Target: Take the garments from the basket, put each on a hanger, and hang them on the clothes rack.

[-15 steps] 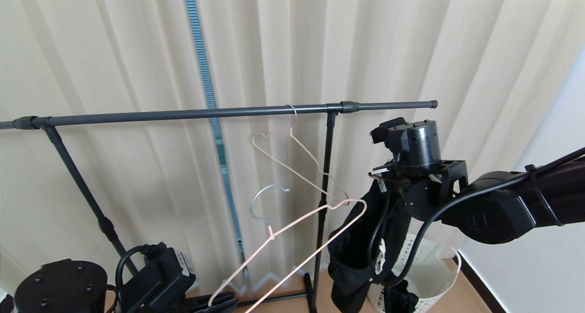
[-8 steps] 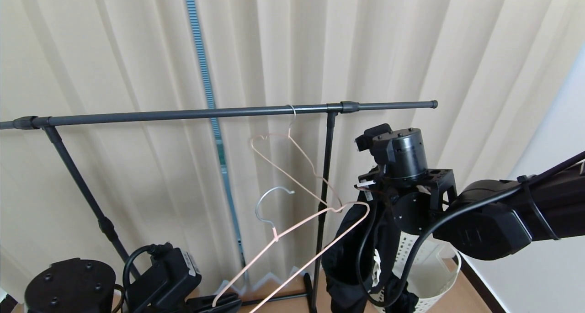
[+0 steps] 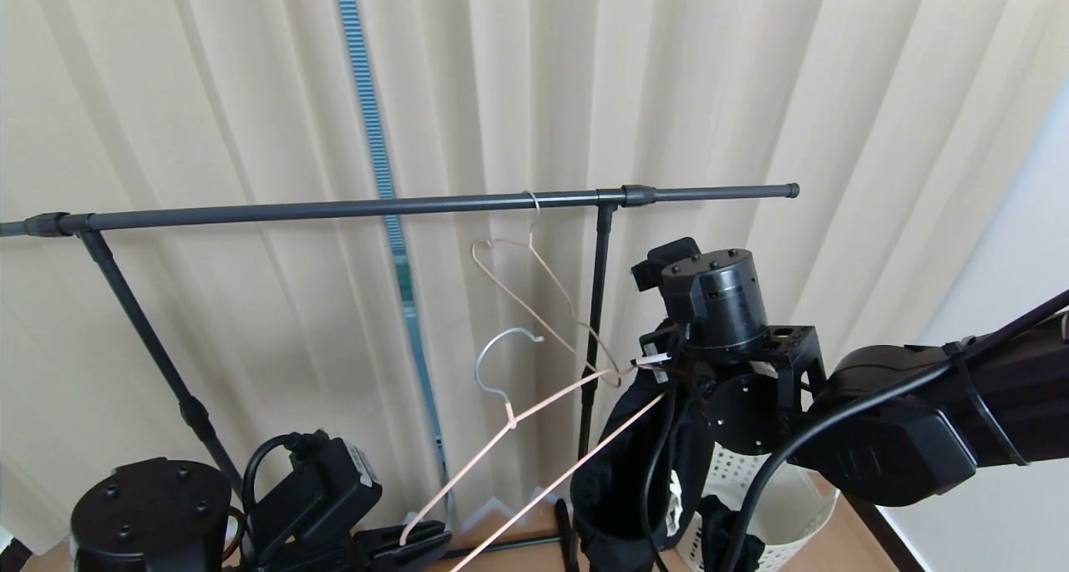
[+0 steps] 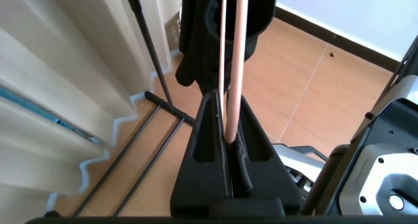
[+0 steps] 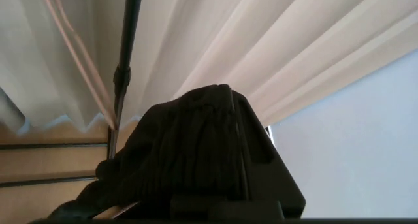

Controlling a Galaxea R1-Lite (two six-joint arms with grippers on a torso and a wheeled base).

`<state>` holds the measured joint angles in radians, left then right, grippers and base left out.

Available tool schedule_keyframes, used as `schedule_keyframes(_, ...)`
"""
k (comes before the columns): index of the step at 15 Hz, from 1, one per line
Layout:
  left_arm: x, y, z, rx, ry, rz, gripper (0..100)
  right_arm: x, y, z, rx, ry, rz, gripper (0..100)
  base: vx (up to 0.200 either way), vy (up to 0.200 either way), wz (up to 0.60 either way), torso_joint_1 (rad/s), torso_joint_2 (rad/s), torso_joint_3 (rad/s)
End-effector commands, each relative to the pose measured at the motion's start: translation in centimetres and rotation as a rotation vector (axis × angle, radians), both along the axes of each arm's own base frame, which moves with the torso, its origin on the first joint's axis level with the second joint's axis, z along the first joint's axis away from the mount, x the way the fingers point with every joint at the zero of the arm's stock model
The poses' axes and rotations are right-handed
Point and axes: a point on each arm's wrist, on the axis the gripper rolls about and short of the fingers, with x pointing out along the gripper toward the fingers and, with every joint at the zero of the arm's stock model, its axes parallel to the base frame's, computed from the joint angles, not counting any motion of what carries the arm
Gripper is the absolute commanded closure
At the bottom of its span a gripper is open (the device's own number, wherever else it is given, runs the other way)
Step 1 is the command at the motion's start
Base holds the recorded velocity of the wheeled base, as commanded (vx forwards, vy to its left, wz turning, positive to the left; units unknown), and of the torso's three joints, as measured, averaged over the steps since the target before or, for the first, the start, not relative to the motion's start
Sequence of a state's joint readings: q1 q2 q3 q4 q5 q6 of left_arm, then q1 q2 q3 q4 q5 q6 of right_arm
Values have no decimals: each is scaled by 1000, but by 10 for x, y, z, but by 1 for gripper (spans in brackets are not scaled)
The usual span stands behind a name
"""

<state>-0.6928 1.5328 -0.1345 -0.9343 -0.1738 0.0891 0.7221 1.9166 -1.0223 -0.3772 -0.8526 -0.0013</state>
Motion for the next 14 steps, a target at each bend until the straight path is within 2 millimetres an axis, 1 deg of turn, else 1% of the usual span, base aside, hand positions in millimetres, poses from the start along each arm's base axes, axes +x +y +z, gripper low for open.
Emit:
schedule_keyframes(1,5,-2,-2,11,0,27,100,-9,8,0,-6,-1,25,100,0,0,0,0,0,0)
schedule_keyframes(4,15,-5,-4,43,-10,103,100,-18,16,0,-3,-13,33,100,0,0,0,0,0,0)
schedule_keyframes(6,16,-6,-4,36,-4,111,100,-23,20,-2,-5,-10,49,100,0,0,0,0,0,0)
schedule_keyframes(7,17,-6,-5,35,-1,114,100,-28,26,-3,-3,-8,67,100,0,0,0,0,0,0)
schedule_keyframes(11,17,-6,-5,34,0,115,100,-37,34,-4,11,-8,99,100,0,0,0,0,0,0)
schedule_keyframes(14,15,-5,-4,33,-1,113,100,-50,46,-3,50,-14,137,100,0,0,0,0,0,0)
